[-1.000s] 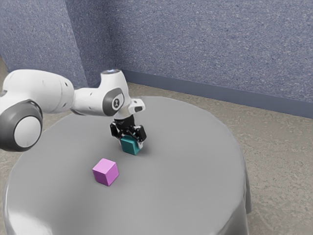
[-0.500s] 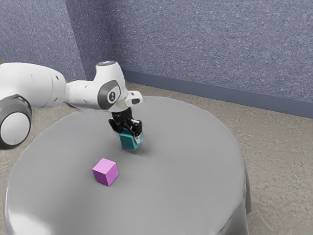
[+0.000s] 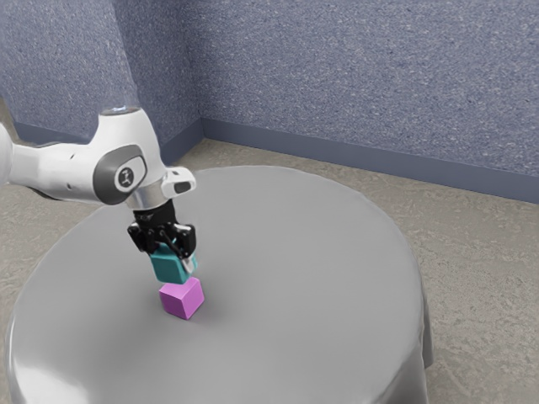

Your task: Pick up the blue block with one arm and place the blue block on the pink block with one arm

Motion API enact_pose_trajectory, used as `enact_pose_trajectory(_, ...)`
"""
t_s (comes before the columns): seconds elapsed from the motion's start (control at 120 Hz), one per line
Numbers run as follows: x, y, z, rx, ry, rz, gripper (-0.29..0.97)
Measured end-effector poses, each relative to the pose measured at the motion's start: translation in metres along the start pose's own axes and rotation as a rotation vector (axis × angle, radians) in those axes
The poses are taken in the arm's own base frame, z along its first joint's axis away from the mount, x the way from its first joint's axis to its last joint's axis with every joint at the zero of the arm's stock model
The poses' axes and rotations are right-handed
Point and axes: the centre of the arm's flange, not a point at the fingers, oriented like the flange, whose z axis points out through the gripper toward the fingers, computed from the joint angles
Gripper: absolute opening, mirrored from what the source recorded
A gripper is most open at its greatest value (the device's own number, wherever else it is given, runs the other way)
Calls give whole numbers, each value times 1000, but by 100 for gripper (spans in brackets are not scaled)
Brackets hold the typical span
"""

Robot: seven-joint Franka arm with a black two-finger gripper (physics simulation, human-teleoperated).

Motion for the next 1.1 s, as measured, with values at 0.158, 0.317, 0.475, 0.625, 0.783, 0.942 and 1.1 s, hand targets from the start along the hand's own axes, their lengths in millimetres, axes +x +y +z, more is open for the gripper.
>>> enact_pose_trajectory(0.158, -10, 4, 6, 17, -16, -1, 32)
enact_pose_trajectory(0.317, -8, 8, 16, 65, -31, 51, 32)
enact_pose_trajectory(0.475, -7, 14, 21, 91, -38, 90, 32)
enact_pose_trajectory(0.625, -3, 15, 27, 101, -46, 112, 32)
enact_pose_trajectory(0.783, 6, 5, 21, 121, -30, 126, 32)
enact_pose_trajectory(0.942, 6, 6, 21, 112, -31, 142, 46)
enact_pose_trajectory(1.1, 6, 9, 10, 109, -11, 163, 57)
